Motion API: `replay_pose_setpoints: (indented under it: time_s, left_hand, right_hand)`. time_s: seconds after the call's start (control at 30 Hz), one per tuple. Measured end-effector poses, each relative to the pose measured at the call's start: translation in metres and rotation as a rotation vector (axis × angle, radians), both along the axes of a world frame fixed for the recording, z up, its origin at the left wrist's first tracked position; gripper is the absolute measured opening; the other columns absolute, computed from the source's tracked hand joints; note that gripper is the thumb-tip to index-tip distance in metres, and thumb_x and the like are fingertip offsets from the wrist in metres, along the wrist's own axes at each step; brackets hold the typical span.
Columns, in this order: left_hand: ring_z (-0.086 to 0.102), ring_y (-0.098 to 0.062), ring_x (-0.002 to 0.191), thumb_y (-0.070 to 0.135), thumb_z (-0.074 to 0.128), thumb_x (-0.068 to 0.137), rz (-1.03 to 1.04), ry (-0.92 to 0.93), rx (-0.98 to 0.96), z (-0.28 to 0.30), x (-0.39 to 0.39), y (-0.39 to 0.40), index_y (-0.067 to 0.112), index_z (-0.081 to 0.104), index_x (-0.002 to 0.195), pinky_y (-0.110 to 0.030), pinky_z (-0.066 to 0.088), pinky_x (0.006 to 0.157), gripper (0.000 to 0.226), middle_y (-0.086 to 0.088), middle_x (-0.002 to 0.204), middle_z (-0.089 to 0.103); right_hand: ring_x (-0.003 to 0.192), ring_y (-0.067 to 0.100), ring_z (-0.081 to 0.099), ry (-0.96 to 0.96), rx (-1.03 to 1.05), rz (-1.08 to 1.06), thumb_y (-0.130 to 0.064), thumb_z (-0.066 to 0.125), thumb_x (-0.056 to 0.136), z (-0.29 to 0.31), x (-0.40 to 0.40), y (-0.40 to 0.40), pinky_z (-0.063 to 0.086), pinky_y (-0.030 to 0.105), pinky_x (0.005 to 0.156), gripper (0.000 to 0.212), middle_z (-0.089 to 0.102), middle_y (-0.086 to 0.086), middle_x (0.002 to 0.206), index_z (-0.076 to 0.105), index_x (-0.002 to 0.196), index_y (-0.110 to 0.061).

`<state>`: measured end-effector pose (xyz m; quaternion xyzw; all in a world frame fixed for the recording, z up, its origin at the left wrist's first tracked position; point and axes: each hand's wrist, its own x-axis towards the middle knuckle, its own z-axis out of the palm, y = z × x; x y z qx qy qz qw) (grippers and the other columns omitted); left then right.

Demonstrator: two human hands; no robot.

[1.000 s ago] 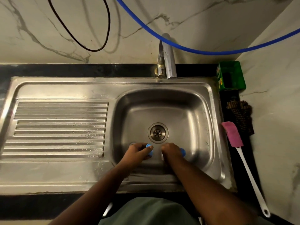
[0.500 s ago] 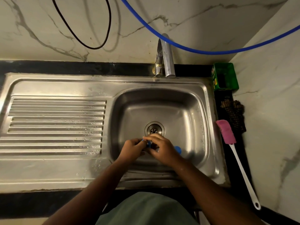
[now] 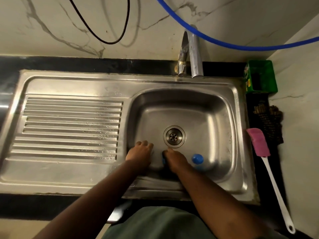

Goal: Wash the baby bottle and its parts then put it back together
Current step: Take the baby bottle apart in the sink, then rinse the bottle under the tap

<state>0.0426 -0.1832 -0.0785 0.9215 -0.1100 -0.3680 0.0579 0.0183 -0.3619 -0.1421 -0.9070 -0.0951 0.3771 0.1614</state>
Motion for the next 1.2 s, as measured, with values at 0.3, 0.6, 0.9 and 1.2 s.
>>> replay_pose_setpoints:
  time_s: [0.3, 0.6, 0.9, 1.2]
  left_hand:
    - [0.06, -0.036, 0.123, 0.041, 0.055, 0.1, 0.073, 0.012, -0.05, -0.006, 0.009, 0.002, 0.018, 0.058, 0.131, -0.045, 0.054, 0.091, 0.039, -0.011, 0.13, 0.06]
    - [0.068, -0.019, 0.103, 0.056, 0.072, 0.088, 0.345, -0.202, -0.458, 0.044, 0.036, -0.027, 0.026, 0.067, 0.131, -0.033, 0.054, 0.086, 0.052, 0.0, 0.122, 0.069]
    - [0.069, -0.007, 0.077, 0.069, 0.055, 0.095, 0.325, -0.297, -0.596, 0.133, 0.114, -0.079, 0.029, 0.074, 0.1, -0.029, 0.057, 0.071, 0.045, 0.009, 0.087, 0.073]
    - [0.072, -0.03, 0.1, 0.026, 0.066, 0.101, 0.598, -0.288, -0.53, 0.145, 0.202, -0.121, 0.008, 0.07, 0.116, -0.045, 0.061, 0.091, 0.023, -0.012, 0.106, 0.074]
  right_hand:
    - [0.125, 0.024, 0.052, -0.143, 0.165, -0.074, -0.052, 0.075, 0.084, 0.01, 0.004, -0.002, 0.048, 0.038, 0.1, 0.065, 0.051, 0.001, 0.141, 0.053, 0.139, -0.026]
    - [0.134, 0.007, 0.054, -0.211, 0.691, -0.595, -0.023, 0.085, 0.084, 0.061, 0.032, -0.01, 0.049, 0.028, 0.11, 0.086, 0.054, -0.014, 0.148, 0.038, 0.155, -0.031]
    - [0.104, -0.001, 0.069, -0.418, 0.805, -0.773, -0.022, 0.086, 0.083, 0.132, 0.094, -0.053, 0.055, 0.019, 0.085, 0.052, 0.071, 0.0, 0.121, 0.064, 0.13, -0.018]
    - [0.102, -0.007, 0.067, -0.512, 0.811, -0.843, -0.027, 0.087, 0.081, 0.149, 0.108, -0.055, 0.055, 0.015, 0.088, 0.047, 0.072, -0.02, 0.109, 0.064, 0.121, -0.039]
